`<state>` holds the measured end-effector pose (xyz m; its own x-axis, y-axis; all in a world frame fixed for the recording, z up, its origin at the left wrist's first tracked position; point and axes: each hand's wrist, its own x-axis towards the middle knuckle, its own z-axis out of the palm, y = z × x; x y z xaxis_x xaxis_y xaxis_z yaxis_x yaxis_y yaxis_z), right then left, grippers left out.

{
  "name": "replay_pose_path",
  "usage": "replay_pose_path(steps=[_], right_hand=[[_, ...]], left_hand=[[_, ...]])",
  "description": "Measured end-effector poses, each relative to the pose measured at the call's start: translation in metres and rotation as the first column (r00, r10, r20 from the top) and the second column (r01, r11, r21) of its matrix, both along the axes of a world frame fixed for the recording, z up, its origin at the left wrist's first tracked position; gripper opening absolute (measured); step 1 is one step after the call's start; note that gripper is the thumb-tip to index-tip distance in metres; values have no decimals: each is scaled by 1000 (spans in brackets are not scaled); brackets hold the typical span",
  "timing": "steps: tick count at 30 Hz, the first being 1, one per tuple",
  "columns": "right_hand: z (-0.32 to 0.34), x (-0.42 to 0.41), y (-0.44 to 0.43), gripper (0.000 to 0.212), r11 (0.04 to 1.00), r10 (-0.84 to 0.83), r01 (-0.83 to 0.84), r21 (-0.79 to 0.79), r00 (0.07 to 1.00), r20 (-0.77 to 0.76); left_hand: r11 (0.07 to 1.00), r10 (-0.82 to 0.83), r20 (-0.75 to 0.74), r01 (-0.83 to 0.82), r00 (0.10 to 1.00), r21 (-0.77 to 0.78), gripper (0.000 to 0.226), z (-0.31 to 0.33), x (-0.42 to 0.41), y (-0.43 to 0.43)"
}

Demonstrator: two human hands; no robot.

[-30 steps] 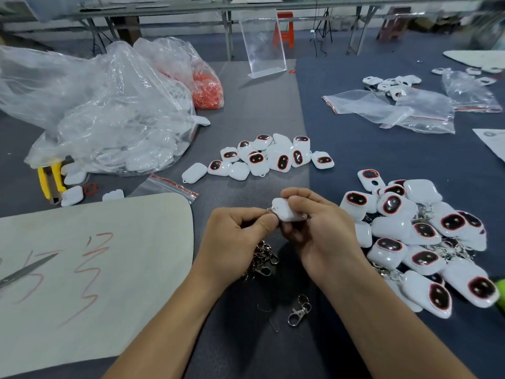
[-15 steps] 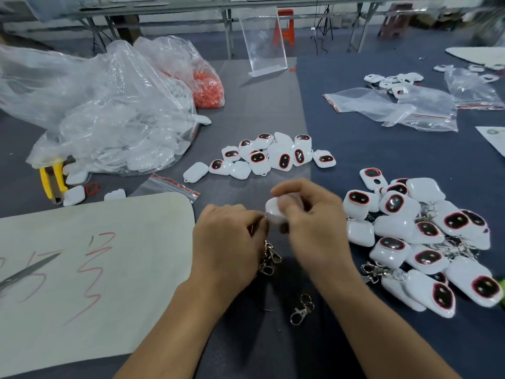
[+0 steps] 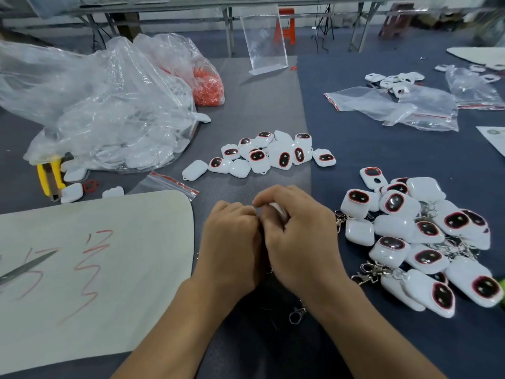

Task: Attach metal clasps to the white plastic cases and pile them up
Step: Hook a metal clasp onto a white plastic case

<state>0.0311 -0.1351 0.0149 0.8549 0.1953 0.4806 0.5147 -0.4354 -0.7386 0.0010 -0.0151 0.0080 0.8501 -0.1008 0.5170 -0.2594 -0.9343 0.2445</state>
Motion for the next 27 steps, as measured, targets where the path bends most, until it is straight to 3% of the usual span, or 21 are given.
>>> replay_pose_path(steps=[4, 7, 9, 11, 14, 16, 20, 23, 27], right_hand=[[6, 18, -11, 22, 970, -15, 87, 226, 952, -304], [14, 37, -35, 28, 956, -93, 203, 214, 895, -435], [20, 46, -49, 24, 947, -187, 276, 168, 892, -411], [24, 53, -63, 15, 930, -347, 368, 17, 891, -292], [24, 57, -81, 12, 803, -578, 541, -250, 810, -102], [20, 59, -86, 25, 727, -617, 560, -397, 787, -19], [16, 49, -62, 48, 818, -443, 436, -375, 894, 71], [4, 39, -34, 54, 878, -222, 192, -439, 975, -17], [-10, 44, -18, 53, 871, -61, -3, -491, 991, -115]], left_hand=[[972, 159, -30, -162, 987, -169, 10, 0, -1, 3], [929, 228, 15, -213, 974, -304, 14, 1, 2, 1], [886, 313, 17, -285, 950, -366, 23, 2, 2, 2], [854, 389, -8, -364, 921, -371, 27, 1, 3, 5], [853, 432, -36, -421, 901, -308, 22, 1, 4, 11], [863, 406, -87, -413, 910, -292, 6, -1, 6, 15], [909, 254, -279, -327, 926, -259, 37, -10, 10, 17], [941, 201, -290, -267, 936, -208, 27, -11, 11, 16], [908, 186, -283, -274, 941, -316, 14, -11, 11, 20]])
